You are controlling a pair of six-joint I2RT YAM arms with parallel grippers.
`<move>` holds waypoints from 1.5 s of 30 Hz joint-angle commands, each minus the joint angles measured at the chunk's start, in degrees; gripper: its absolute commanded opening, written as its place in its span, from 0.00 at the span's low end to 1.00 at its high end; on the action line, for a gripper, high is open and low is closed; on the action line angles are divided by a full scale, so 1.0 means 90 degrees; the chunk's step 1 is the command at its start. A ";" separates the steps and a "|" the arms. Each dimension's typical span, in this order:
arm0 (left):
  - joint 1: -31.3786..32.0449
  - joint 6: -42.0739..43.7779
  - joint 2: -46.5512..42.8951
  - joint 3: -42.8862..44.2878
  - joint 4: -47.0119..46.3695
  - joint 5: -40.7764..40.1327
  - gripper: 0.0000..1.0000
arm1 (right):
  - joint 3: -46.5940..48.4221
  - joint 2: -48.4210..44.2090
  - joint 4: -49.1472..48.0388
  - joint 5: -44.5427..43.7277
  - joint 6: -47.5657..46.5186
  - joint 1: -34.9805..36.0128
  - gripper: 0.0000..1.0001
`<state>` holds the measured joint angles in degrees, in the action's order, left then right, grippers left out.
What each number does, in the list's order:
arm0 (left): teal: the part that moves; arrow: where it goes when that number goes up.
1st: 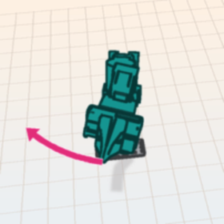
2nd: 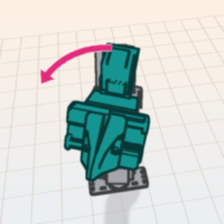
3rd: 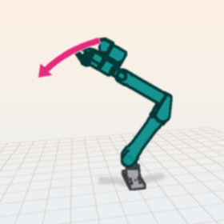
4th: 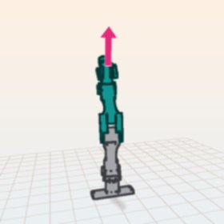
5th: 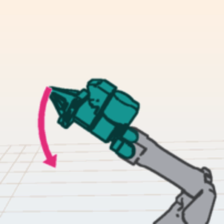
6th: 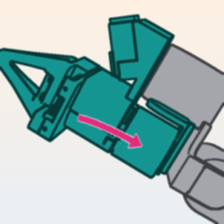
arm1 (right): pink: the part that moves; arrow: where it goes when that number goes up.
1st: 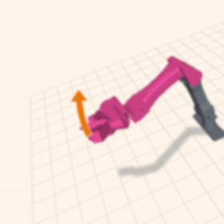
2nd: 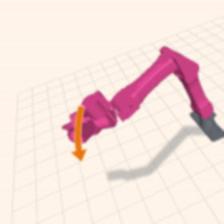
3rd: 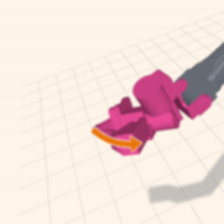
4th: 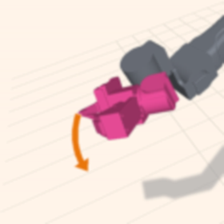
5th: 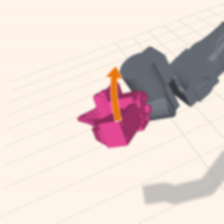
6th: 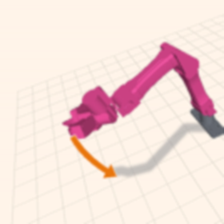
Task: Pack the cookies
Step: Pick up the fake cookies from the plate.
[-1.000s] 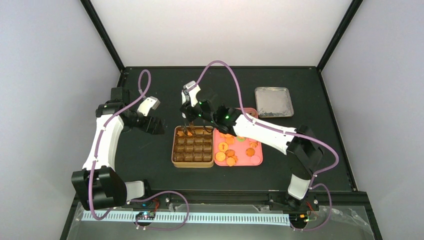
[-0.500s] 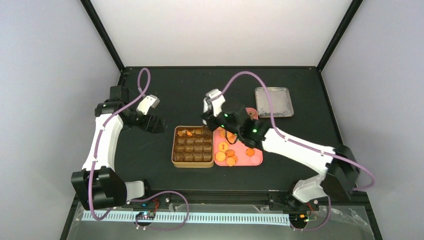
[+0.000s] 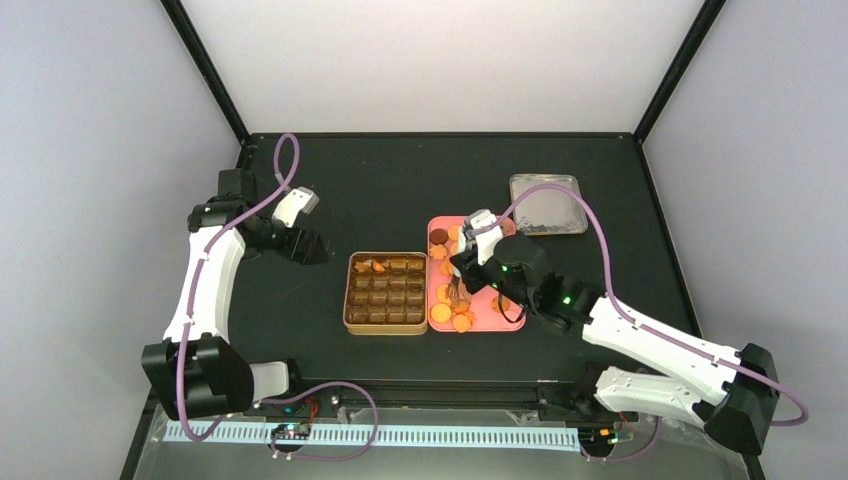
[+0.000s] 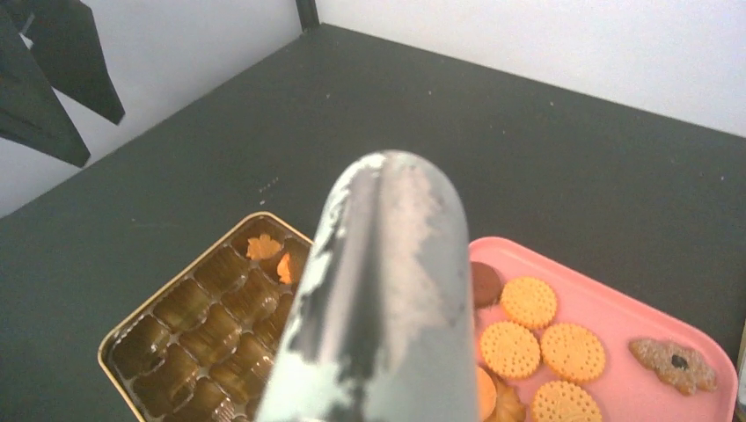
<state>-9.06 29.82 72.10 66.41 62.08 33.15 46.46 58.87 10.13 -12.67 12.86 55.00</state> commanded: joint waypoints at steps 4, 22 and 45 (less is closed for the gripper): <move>-0.0060 0.0060 0.0074 0.0325 0.0170 0.0129 0.88 | -0.0110 -0.0074 0.0062 0.0058 0.0248 0.0047 0.27; -0.0066 0.0084 0.0103 0.0373 0.0219 0.0082 0.88 | -0.0533 -0.0165 -0.0063 0.0071 0.0397 0.0363 0.30; -0.0058 0.0115 0.0102 0.0404 0.0256 0.0063 0.88 | -0.0865 0.0077 -0.0335 0.0175 0.0461 0.0411 0.34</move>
<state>-9.06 29.93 72.53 67.37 63.18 33.21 39.31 59.27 8.99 -11.42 16.27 58.17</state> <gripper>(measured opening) 0.879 0.343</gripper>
